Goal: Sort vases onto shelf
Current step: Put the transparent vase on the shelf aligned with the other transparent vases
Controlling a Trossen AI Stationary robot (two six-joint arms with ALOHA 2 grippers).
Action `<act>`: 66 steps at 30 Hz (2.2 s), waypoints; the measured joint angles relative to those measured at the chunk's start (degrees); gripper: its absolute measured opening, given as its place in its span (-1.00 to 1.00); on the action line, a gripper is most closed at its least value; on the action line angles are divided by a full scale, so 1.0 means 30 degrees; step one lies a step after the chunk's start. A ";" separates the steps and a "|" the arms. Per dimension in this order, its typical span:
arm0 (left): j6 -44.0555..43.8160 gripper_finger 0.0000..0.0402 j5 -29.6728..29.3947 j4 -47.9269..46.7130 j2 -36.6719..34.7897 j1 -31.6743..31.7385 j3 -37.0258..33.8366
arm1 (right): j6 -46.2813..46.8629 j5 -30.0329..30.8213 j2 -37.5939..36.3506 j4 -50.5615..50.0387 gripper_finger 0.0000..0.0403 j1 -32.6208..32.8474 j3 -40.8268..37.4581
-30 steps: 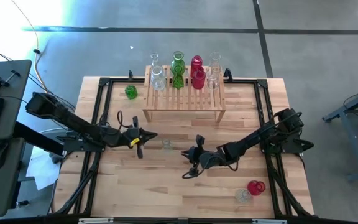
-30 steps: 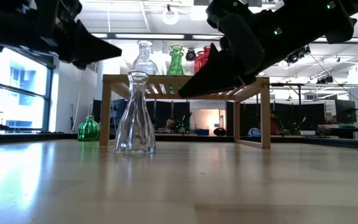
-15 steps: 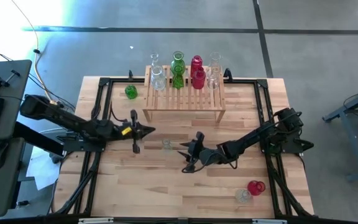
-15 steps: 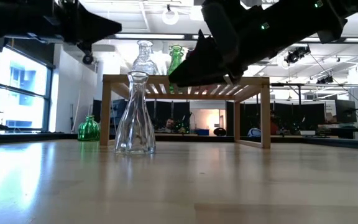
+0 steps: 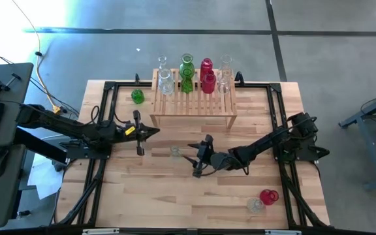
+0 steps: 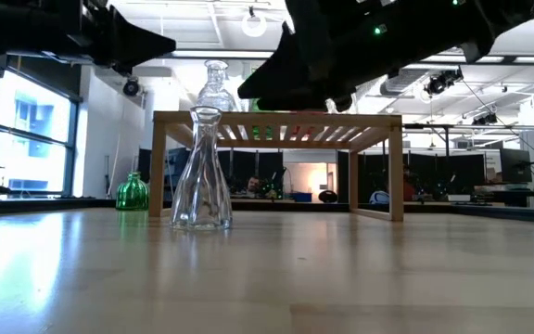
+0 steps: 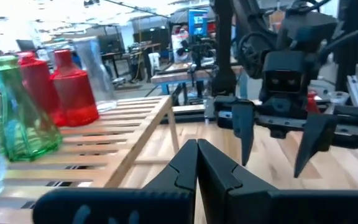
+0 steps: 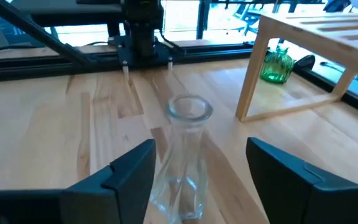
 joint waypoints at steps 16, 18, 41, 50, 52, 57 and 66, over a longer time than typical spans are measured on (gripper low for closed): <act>-0.0582 -1.00 -0.0002 -0.0850 -0.0201 0.0349 0.0005 | -0.0776 0.0736 0.3759 0.0153 0.47 -0.0789 0.4193; -0.0597 -1.00 -0.0002 -0.0961 -0.0201 0.0349 0.0005 | -0.0228 0.0715 0.3767 -0.0434 0.48 -0.0789 0.4566; -0.0757 -1.00 -0.0016 -0.0961 -0.0201 0.0348 0.0005 | 0.1897 -0.1233 0.3781 -0.1493 -0.03 -0.1547 0.4590; -0.1056 -1.00 -0.0015 -0.0954 -0.0201 0.0342 0.0005 | 0.1626 -0.1841 0.3781 -0.2153 -0.56 -0.1547 0.4575; -0.1056 -1.00 -0.0016 -0.0957 -0.0201 0.0335 0.0005 | 0.1412 -0.1842 0.3781 -0.2054 -0.62 -0.1538 0.4575; -0.1056 -1.00 -0.0013 -0.0957 -0.0201 0.0335 0.0005 | 0.0852 -0.1785 0.3777 -0.1861 -0.61 -0.1366 0.4568; -0.1100 -1.00 -0.0016 -0.0961 -0.0194 0.0335 0.0005 | -0.0291 -0.0324 0.2372 -0.2430 -0.60 -0.0500 0.4568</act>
